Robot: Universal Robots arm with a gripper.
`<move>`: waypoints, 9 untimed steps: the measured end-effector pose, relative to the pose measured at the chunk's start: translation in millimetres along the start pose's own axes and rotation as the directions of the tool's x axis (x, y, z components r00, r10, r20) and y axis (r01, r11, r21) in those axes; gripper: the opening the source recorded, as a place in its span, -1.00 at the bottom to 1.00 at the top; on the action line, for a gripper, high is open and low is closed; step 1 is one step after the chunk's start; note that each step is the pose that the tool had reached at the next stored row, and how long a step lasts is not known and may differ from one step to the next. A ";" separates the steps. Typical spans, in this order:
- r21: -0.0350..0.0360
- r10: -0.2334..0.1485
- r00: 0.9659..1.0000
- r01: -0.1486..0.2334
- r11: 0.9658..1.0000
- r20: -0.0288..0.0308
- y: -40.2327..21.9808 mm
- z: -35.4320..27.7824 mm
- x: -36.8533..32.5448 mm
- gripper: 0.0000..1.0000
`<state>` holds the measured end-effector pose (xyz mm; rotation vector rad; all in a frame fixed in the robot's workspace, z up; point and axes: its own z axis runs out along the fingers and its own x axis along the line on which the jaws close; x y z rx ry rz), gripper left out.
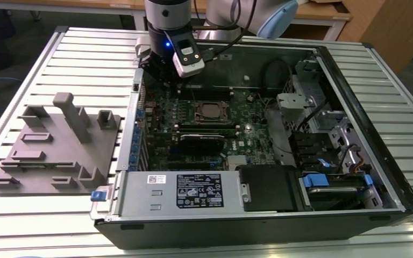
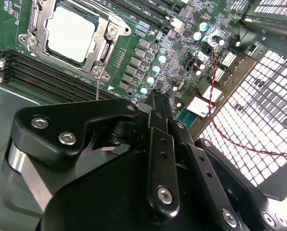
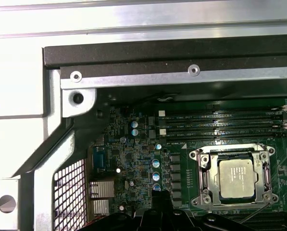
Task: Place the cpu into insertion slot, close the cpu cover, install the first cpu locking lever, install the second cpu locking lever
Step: 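Install the first cpu locking lever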
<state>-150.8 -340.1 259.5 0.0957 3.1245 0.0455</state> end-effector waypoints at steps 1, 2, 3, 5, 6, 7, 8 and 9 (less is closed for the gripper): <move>0.000 0.000 1.000 0.000 1.000 0.000 0.0 0.0 0.0 -0.80; 0.000 0.000 1.000 0.000 1.000 0.000 0.0 0.0 0.1 -0.80; 0.000 0.000 1.000 0.000 1.000 0.000 0.0 0.0 0.1 -0.80; 0.000 0.000 1.000 0.000 1.000 0.000 0.0 0.0 0.2 -0.80; 0.000 0.000 1.000 0.000 1.000 0.000 0.0 0.0 0.2 -0.80; 0.000 0.000 1.000 0.000 1.000 0.000 0.0 0.0 0.2 -0.80; 0.000 0.000 1.000 0.000 1.000 0.000 0.0 0.0 0.2 -0.80; 0.000 0.000 1.000 0.000 1.000 0.000 0.0 0.0 0.3 -0.80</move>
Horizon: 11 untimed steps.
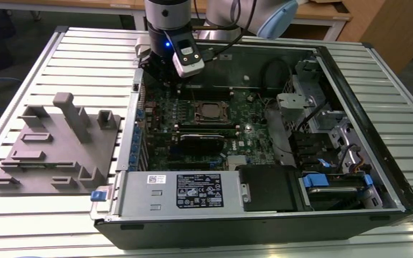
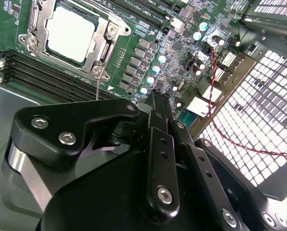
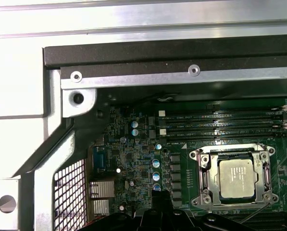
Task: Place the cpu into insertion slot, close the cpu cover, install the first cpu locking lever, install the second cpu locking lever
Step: 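Install the first cpu locking lever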
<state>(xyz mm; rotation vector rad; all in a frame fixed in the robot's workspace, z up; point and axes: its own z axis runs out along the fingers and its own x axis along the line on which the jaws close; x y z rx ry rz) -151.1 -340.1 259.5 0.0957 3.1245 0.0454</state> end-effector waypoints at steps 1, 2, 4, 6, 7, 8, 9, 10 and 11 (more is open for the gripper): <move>0.000 0.000 1.000 0.000 1.000 0.000 0.0 0.0 0.0 -0.80; 0.000 0.000 1.000 0.000 1.000 0.000 0.0 0.0 0.1 -0.80; 0.000 0.000 1.000 0.000 1.000 0.000 0.0 0.0 0.1 -0.80; 0.000 0.000 1.000 0.000 1.000 0.000 0.0 0.0 0.2 -0.80; 0.000 0.000 1.000 0.000 1.000 0.000 0.0 0.0 0.3 -0.80; 0.000 0.000 1.000 0.000 1.000 0.000 0.0 0.0 0.3 -0.80; 0.000 0.000 1.000 0.000 1.000 0.000 0.0 0.0 0.3 -0.80; 0.000 0.000 1.000 0.000 1.000 0.000 0.0 0.0 0.3 -0.80; 0.000 0.000 1.000 0.000 1.000 0.000 0.0 0.0 0.4 -0.80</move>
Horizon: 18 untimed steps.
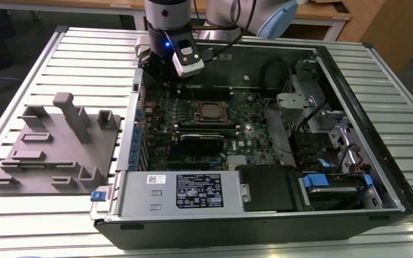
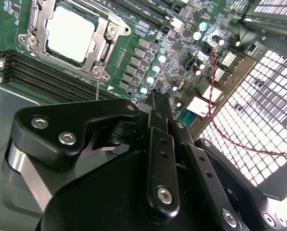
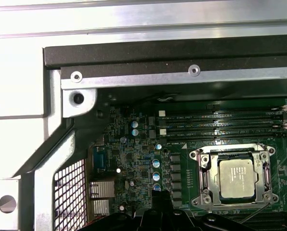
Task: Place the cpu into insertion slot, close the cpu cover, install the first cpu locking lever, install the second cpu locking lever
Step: 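Install the first cpu locking lever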
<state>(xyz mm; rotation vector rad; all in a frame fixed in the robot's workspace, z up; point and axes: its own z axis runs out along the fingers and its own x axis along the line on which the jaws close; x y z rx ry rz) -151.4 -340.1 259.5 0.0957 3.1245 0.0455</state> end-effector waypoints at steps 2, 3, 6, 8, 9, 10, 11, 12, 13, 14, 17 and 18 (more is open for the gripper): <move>0.000 0.000 1.000 0.000 1.000 0.000 0.0 0.0 0.1 -0.80; 0.000 0.000 1.000 0.000 1.000 0.000 0.0 -0.2 0.1 -0.80; 0.000 0.000 1.000 0.000 1.000 0.000 0.1 -4.6 0.2 -0.80; 0.000 0.000 1.000 0.000 1.000 0.000 0.2 -8.2 0.0 -0.80; 0.001 0.000 1.000 0.000 1.000 0.000 0.2 -8.8 -0.1 -0.80; 0.000 0.000 1.000 0.000 1.000 0.000 0.3 -8.8 -0.1 -0.80; 0.000 0.000 1.000 0.000 1.000 0.000 0.3 -8.8 -0.1 -0.80; 0.000 0.000 1.000 0.000 1.000 0.000 0.3 -8.8 -0.2 -0.80; 0.001 0.000 1.000 0.000 1.000 0.000 0.3 -8.9 -0.7 -0.80; 0.001 0.000 1.000 0.000 1.000 0.000 0.4 -8.9 -1.9 -0.80; 0.001 0.000 1.000 0.000 1.000 0.000 0.6 -8.8 -5.7 -0.80; 0.001 0.000 1.000 0.000 1.000 0.000 0.6 -8.8 -6.4 -0.80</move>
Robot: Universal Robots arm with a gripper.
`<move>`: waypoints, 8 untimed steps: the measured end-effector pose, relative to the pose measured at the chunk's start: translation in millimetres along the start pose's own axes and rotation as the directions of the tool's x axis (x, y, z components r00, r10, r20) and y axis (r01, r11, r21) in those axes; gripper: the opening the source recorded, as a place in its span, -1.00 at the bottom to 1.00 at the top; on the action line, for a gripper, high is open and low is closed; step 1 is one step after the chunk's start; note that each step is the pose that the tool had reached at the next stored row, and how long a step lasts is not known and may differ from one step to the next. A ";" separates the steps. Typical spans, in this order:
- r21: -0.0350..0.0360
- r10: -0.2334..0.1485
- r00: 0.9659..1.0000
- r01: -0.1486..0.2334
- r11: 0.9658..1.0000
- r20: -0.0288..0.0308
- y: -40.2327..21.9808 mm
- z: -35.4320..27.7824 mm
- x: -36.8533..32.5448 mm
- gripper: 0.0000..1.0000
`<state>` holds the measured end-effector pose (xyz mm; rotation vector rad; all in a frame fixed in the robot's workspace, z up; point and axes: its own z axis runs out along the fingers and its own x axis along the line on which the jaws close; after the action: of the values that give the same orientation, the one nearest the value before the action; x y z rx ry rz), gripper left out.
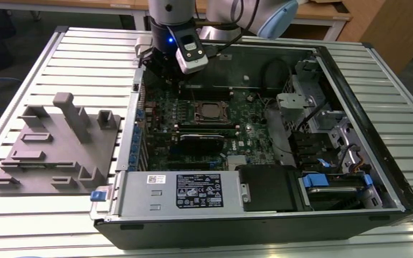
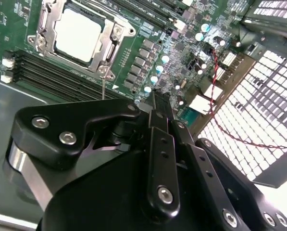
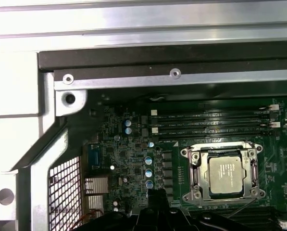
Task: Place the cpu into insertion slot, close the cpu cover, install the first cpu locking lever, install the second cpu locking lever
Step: 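Install the first cpu locking lever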
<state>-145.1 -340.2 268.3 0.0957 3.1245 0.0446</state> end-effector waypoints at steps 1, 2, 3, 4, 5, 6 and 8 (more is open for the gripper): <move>0.000 0.000 1.000 0.000 1.000 0.000 0.0 0.0 0.0 -0.80; -0.001 0.000 1.000 0.000 1.000 0.000 0.0 0.1 0.0 -0.80; -0.005 0.000 1.000 0.000 1.000 0.000 0.0 0.2 0.0 -0.80; -0.015 0.000 1.000 0.000 1.000 -0.001 0.0 0.2 0.0 -0.80; -0.025 0.000 1.000 -0.001 1.000 -0.001 0.0 0.2 0.0 -0.80; -0.038 0.001 1.000 -0.001 0.999 -0.002 0.0 0.3 0.0 -0.80; -0.047 0.001 1.000 -0.001 0.999 -0.003 0.0 0.2 0.0 -0.80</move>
<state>-145.1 -340.1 268.1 0.0965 3.1240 0.1185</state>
